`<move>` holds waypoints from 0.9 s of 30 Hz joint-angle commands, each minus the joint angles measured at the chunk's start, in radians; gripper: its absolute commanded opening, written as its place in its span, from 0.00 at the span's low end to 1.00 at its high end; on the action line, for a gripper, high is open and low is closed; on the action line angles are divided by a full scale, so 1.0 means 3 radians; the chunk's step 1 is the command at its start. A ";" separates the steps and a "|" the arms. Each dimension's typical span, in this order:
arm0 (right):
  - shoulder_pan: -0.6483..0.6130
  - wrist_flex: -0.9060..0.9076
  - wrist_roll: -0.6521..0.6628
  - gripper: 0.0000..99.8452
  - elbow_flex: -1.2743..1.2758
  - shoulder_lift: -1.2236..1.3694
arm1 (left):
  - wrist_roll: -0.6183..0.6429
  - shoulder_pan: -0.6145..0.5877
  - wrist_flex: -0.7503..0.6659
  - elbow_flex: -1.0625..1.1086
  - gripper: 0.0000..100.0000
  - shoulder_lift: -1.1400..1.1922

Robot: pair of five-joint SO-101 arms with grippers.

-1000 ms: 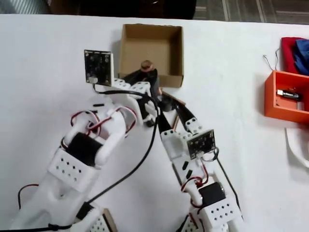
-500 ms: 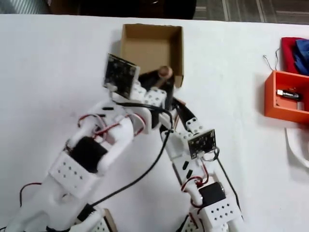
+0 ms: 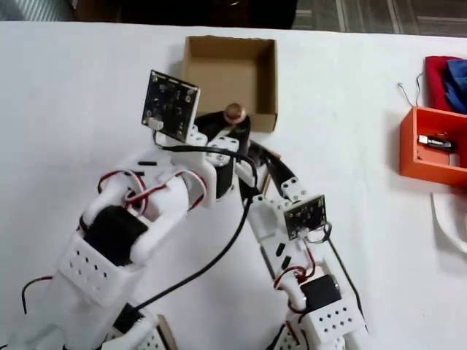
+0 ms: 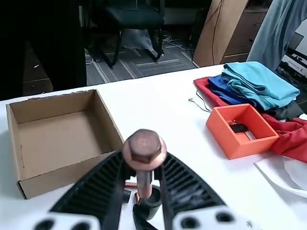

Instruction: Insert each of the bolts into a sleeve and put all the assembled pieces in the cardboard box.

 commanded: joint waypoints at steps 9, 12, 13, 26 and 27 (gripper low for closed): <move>0.0028 -0.0069 -0.0020 0.02 0.0036 -0.0013 | 0.0000 0.0133 -0.0005 -0.0187 0.03 0.0031; 0.0028 -0.0069 -0.0020 0.02 0.0036 -0.0018 | -0.0010 0.0133 -0.0015 -0.0212 0.03 0.0199; 0.0028 -0.0069 -0.0020 0.02 0.0036 -0.0018 | -0.0010 0.0133 -0.0020 -0.0217 0.03 0.0235; 0.0033 -0.0069 -0.0020 0.02 0.0036 -0.0018 | -0.0020 0.0138 -0.0066 0.0003 0.03 0.0307; 0.0033 -0.0069 -0.0020 0.02 0.0036 -0.0018 | -0.0020 0.0133 -0.0077 0.0084 0.03 0.0307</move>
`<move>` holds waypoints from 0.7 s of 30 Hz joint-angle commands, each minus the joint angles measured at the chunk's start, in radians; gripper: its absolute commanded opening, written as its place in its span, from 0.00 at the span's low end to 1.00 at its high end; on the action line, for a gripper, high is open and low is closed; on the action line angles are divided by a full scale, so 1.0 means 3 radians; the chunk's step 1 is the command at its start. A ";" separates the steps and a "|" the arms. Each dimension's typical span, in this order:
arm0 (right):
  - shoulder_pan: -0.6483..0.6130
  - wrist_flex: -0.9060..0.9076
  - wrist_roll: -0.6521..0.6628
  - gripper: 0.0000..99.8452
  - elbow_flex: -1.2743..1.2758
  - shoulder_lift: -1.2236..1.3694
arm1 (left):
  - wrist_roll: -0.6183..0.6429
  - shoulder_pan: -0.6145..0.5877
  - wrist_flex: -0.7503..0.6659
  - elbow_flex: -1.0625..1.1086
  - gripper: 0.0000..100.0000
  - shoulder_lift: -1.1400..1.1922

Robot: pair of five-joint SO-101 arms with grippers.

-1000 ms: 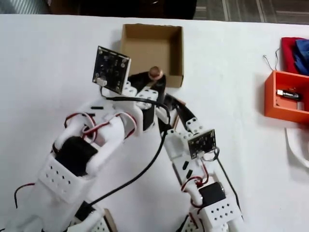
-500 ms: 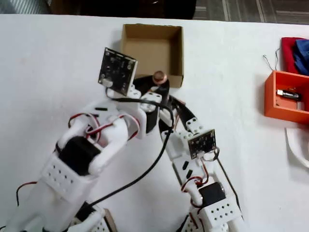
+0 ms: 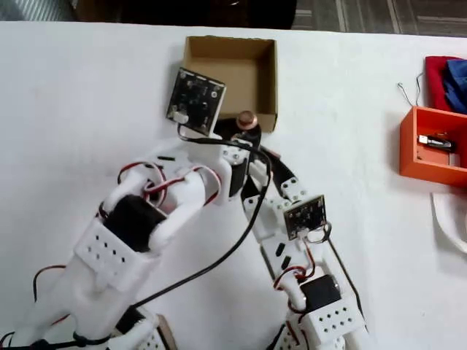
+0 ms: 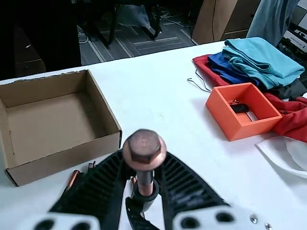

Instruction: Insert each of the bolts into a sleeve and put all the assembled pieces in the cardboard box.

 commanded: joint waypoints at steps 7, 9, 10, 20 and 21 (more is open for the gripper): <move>0.0038 -0.0069 -0.0020 0.02 0.0036 -0.0018 | -0.0020 0.0031 -0.0363 0.0442 0.03 0.0000; 0.0038 -0.0069 -0.0020 0.02 0.0036 -0.0018 | -0.0020 0.0031 -0.0358 0.0448 0.03 0.0000; 0.0038 -0.0069 -0.0020 0.02 0.0036 -0.0018 | -0.0020 0.0031 -0.0353 0.0448 0.03 0.0000; 0.0033 -0.0069 -0.0020 0.02 0.0036 -0.0018 | -0.0020 0.0031 -0.0343 0.0453 0.11 0.0000; 0.0033 -0.0069 -0.0020 0.02 0.0036 -0.0018 | -0.0020 0.0031 -0.0338 0.0453 0.15 0.0000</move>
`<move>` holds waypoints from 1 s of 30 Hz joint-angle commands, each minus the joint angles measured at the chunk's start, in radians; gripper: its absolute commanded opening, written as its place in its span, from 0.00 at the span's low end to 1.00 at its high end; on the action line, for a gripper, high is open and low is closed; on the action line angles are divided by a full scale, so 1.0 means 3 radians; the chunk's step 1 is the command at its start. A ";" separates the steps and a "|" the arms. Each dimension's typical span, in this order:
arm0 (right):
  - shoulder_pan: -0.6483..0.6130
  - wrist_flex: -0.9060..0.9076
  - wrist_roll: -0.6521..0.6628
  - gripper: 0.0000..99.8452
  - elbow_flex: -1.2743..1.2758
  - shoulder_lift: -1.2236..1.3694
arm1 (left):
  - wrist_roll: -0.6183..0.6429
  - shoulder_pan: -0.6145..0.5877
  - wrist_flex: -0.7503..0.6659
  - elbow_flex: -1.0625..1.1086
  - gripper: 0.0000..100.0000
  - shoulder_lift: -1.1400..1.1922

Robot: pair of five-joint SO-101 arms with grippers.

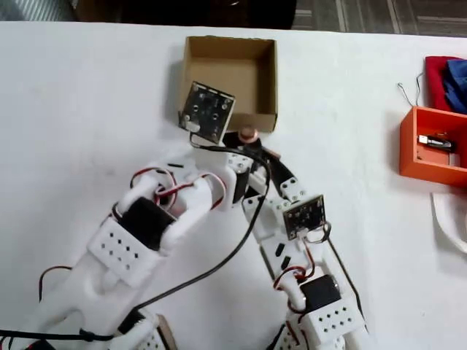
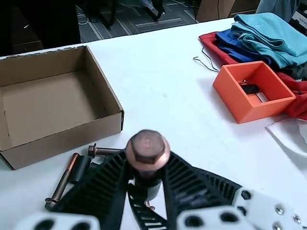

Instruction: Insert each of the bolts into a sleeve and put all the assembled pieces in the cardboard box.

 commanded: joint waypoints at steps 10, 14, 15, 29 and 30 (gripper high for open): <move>0.0033 -0.0069 -0.0020 0.02 0.0036 -0.0018 | -0.0015 0.0020 0.0046 -0.0049 0.25 -0.0026; 0.0033 -0.0069 -0.0020 0.02 0.0036 -0.0018 | -0.0015 0.0010 0.0082 -0.0090 0.25 -0.0031; 0.0033 -0.0069 -0.0020 0.02 0.0036 -0.0018 | -0.0015 -0.0020 0.0107 -0.0115 0.25 -0.0031; 0.0033 -0.0069 -0.0020 0.02 0.0036 -0.0013 | -0.0015 -0.0358 0.0128 -0.0222 0.25 -0.0031; 0.0038 -0.0069 -0.0041 0.02 0.0036 -0.0003 | -0.0015 -0.0373 0.0138 -0.0294 0.25 -0.0031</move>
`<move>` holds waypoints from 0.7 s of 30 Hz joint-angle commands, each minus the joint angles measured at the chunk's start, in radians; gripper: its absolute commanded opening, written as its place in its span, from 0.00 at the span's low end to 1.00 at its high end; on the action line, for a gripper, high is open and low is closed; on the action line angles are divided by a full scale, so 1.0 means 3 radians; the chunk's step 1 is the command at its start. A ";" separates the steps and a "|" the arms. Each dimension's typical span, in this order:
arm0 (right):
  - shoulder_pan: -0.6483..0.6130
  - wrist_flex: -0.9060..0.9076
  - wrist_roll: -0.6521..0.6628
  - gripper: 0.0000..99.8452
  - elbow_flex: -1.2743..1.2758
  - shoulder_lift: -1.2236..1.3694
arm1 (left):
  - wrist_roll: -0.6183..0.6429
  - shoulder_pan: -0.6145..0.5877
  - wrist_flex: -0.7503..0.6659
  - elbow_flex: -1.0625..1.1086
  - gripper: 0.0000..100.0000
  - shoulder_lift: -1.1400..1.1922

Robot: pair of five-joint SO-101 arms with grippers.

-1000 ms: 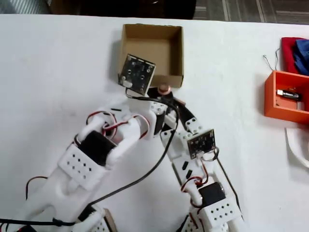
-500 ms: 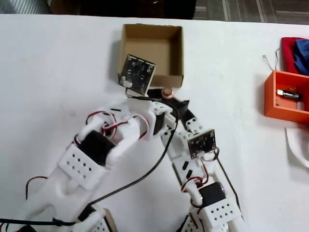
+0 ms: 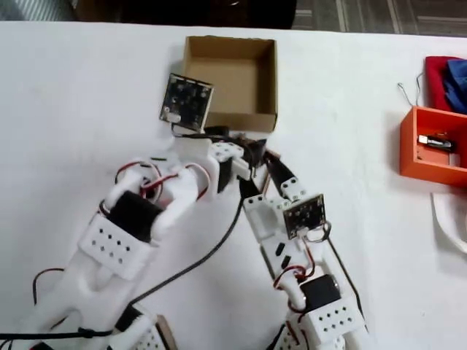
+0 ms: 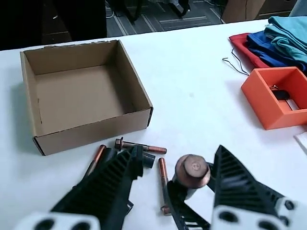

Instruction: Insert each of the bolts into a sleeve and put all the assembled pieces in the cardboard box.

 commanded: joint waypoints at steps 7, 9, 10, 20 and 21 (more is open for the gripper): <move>0.0141 -0.0074 -0.0051 0.02 0.0036 0.0003 | -0.0010 -0.0097 0.0031 -0.0903 0.25 -0.0036; 0.0258 -0.0074 -0.0051 0.02 0.0036 0.0003 | -0.0010 -0.0245 0.0164 -0.1092 0.25 -0.0036; 0.0315 -0.0074 -0.0056 0.02 0.0036 -0.0013 | -0.0010 -0.0343 0.0266 -0.1164 0.23 -0.0036; 0.0534 0.1578 -0.0358 0.02 -0.1468 0.0049 | -0.0010 -0.1867 0.1606 -0.1179 0.04 -0.0031; 0.0534 0.1731 -0.0358 0.02 -0.1698 0.0115 | -0.0015 -0.2036 0.1713 -0.1077 0.04 -0.0031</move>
